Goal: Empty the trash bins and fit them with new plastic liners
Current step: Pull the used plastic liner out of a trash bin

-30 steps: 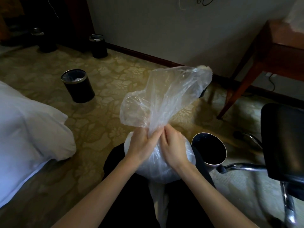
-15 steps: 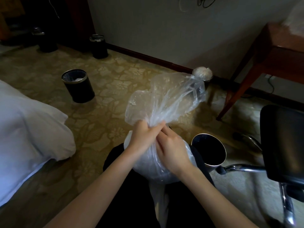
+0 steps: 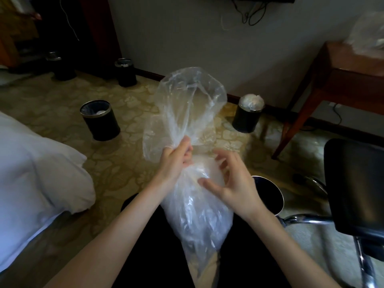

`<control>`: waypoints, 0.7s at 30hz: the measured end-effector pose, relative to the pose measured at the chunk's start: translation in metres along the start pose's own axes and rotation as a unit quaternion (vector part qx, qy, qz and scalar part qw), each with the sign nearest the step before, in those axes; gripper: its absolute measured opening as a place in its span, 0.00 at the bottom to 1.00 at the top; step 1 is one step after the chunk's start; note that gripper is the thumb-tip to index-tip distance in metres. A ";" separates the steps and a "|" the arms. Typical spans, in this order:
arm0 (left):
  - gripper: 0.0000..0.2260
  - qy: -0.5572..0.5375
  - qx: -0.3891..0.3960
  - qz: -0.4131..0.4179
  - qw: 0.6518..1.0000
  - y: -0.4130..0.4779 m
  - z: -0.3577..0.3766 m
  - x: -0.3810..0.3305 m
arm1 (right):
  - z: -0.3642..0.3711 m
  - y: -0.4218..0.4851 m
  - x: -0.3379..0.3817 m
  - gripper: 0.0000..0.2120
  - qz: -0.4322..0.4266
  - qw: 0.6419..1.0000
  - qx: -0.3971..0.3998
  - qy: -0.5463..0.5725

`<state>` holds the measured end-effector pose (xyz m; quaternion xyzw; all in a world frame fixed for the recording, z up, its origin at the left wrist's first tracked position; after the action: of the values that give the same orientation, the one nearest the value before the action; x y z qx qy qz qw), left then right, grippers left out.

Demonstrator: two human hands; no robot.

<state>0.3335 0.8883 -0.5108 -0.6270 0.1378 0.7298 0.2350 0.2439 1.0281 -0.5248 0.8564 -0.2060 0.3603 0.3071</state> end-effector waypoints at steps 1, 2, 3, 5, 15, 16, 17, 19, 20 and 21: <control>0.16 -0.005 0.024 -0.011 1.000 -0.003 0.003 -0.003 | -0.002 0.007 -0.006 0.39 -0.028 0.998 0.022 -0.044; 0.16 -0.009 0.047 -0.020 0.999 -0.007 0.006 -0.006 | -0.004 0.013 -0.010 0.43 -0.035 0.996 0.058 -0.052; 0.17 -0.007 0.071 -0.023 0.997 -0.011 0.010 -0.008 | -0.004 0.019 -0.012 0.44 -0.025 0.994 0.100 -0.038; 0.20 0.022 0.111 -0.016 0.993 -0.016 0.015 -0.013 | -0.002 0.023 -0.013 0.38 -0.003 0.983 0.180 0.033; 0.17 0.038 -0.076 -0.058 0.995 -0.003 0.040 -0.005 | 0.012 -0.003 -0.012 0.31 -0.061 0.940 -0.109 -0.319; 0.18 0.033 -0.111 -0.063 0.991 -0.001 0.043 -0.003 | 0.015 -0.009 -0.006 0.29 -0.101 0.924 -0.142 -0.341; 0.19 0.011 -0.142 -0.067 0.987 0.000 0.045 -0.001 | 0.020 -0.016 -0.001 0.26 -0.140 0.915 -0.158 -0.343; 0.22 -0.054 -0.180 -0.069 0.980 0.005 0.049 -0.003 | 0.029 -0.029 0.006 0.20 -0.200 0.918 -0.139 -0.313; 0.22 -0.083 -0.182 -0.071 0.977 0.008 0.050 -0.005 | 0.033 -0.035 0.008 0.19 -0.218 0.924 -0.112 -0.293; 0.21 -0.100 -0.172 -0.072 0.977 0.010 0.050 -0.007 | 0.036 -0.041 0.009 0.19 -0.230 0.931 -0.079 -0.272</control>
<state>0.2863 0.9031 -0.4965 -0.5898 -0.0595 0.7831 0.1881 0.2913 1.0329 -0.5532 0.9186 -0.1064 0.0160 0.3803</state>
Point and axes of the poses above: each hand's wrist, its own y-axis towards the middle knuckle, its own z-axis out of the palm, x = y × z, the point moved 1 cm from there along y, towards the middle knuckle, and after that the axes turned 6 degrees about -x, right-handed, at the moved point
